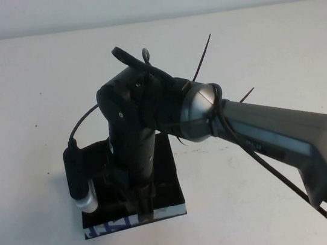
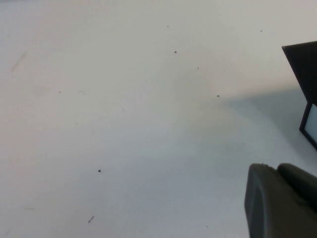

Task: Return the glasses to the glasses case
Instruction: Place the glasses in the glasses case

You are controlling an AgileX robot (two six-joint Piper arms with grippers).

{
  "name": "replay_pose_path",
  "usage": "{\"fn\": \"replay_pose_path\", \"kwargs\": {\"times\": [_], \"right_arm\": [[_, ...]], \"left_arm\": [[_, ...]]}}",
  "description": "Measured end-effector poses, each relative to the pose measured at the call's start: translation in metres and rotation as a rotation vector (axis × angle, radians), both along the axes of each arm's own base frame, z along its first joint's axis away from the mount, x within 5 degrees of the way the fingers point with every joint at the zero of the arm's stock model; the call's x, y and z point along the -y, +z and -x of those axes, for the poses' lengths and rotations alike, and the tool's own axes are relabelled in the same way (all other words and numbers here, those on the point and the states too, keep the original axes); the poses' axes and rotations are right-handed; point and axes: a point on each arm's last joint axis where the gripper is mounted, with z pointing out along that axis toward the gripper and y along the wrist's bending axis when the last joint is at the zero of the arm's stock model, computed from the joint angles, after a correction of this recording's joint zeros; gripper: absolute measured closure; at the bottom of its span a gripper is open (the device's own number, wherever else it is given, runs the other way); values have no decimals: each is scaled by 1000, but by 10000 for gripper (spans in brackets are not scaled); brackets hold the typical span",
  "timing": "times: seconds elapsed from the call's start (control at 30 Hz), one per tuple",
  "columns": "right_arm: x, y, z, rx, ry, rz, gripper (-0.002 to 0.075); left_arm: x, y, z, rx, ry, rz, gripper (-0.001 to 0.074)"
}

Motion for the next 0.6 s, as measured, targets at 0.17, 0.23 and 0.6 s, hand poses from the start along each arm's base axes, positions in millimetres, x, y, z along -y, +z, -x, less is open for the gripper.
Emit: {"fn": "replay_pose_path", "kwargs": {"times": [0.17,0.23,0.6], "right_arm": [[2,0,-2,15,0,13,534],[2,0,-3,22,1,18,534],[11,37,2,79,-25,-35,533]], "left_arm": [[0,0,0,0,0,0,736],[0,0,0,0,0,0,734],[0,0,0,0,0,0,735]]}}
